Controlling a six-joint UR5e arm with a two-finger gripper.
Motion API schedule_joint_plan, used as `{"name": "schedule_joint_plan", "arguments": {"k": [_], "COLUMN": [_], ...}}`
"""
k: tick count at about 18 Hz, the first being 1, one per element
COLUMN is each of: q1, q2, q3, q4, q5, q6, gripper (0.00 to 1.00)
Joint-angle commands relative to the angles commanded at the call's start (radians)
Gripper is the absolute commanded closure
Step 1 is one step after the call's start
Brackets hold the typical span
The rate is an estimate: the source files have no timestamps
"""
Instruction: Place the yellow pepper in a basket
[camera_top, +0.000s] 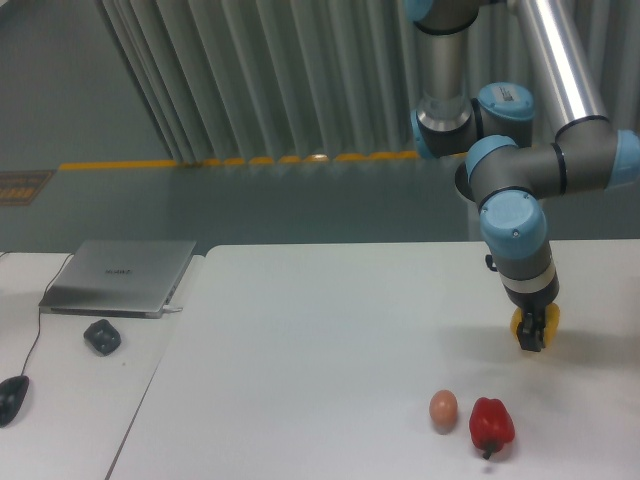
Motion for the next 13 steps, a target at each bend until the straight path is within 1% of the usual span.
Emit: {"name": "schedule_joint_plan", "arguments": {"k": [1, 3, 5, 8, 10, 12, 13], "q1": [-0.002, -0.006, -0.014, -0.014, -0.012, -0.006, -0.002], "q2": [0.0, 0.0, 0.0, 0.0, 0.005, 0.009, 0.012], "q3": [0.0, 0.0, 0.002, 0.012, 0.056, 0.089, 0.104], "q4": [0.0, 0.0, 0.0, -0.006, -0.024, -0.061, -0.067], "q5": [0.009, 0.029, 0.043, 0.045, 0.043, 0.038, 0.032], "q6": [-0.002, -0.006, -0.02, -0.025, -0.025, -0.025, -0.025], "gripper": [0.27, 0.42, 0.53, 0.54, 0.55, 0.55, 0.55]}}
